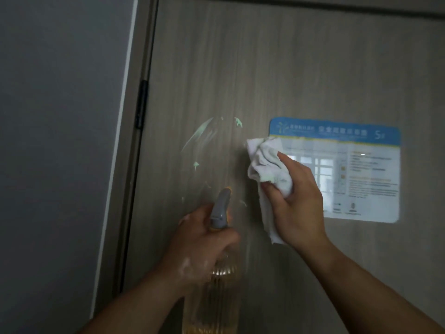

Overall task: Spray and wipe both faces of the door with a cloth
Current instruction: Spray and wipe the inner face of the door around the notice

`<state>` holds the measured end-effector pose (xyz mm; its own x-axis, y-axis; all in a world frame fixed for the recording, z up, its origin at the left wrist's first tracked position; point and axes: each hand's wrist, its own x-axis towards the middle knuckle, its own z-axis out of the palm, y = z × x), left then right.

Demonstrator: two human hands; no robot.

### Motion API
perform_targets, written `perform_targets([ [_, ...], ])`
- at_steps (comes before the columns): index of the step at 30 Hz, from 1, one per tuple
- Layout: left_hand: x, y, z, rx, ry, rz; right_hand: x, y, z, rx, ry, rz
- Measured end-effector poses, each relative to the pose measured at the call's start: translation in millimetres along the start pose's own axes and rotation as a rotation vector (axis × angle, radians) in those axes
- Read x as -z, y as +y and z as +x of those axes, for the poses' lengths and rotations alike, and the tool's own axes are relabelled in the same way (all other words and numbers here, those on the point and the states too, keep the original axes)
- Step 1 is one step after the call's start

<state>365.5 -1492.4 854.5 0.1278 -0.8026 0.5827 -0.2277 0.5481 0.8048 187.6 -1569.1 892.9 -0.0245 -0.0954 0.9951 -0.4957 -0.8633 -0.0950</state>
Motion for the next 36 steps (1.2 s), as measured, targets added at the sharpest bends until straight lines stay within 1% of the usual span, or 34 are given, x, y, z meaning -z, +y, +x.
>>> perform_targets([
  [6,9,37,31,-0.047,0.023,-0.013,-8,-10,65,-0.017,-0.003,-0.025],
  [11,17,48,44,-0.090,0.036,0.000,-10,-10,108,-0.025,0.000,-0.028],
  [16,25,49,46,-0.121,0.061,0.014,-24,-10,158,0.096,-0.050,-0.135],
  [20,29,47,47,-0.142,0.073,0.040,-56,-8,192,0.247,-0.179,-0.315],
  [22,33,42,49,-0.137,0.090,0.050,-71,-2,194,0.287,-0.205,-0.400],
  [25,38,34,49,-0.126,0.109,0.041,-76,6,180,0.324,-0.182,-0.421],
  [27,39,27,48,-0.113,0.121,0.028,-75,11,153,0.387,-0.179,-0.427],
  [30,38,17,44,-0.054,0.153,-0.065,-73,19,95,0.488,-0.184,-0.451],
  [33,35,15,36,-0.029,0.145,-0.071,-70,23,62,0.580,-0.235,-0.457],
  [35,34,18,34,-0.041,0.158,-0.060,-68,20,72,0.576,-0.240,-0.450],
  [36,35,20,35,-0.049,0.161,-0.058,-69,19,86,0.543,-0.210,-0.449],
])
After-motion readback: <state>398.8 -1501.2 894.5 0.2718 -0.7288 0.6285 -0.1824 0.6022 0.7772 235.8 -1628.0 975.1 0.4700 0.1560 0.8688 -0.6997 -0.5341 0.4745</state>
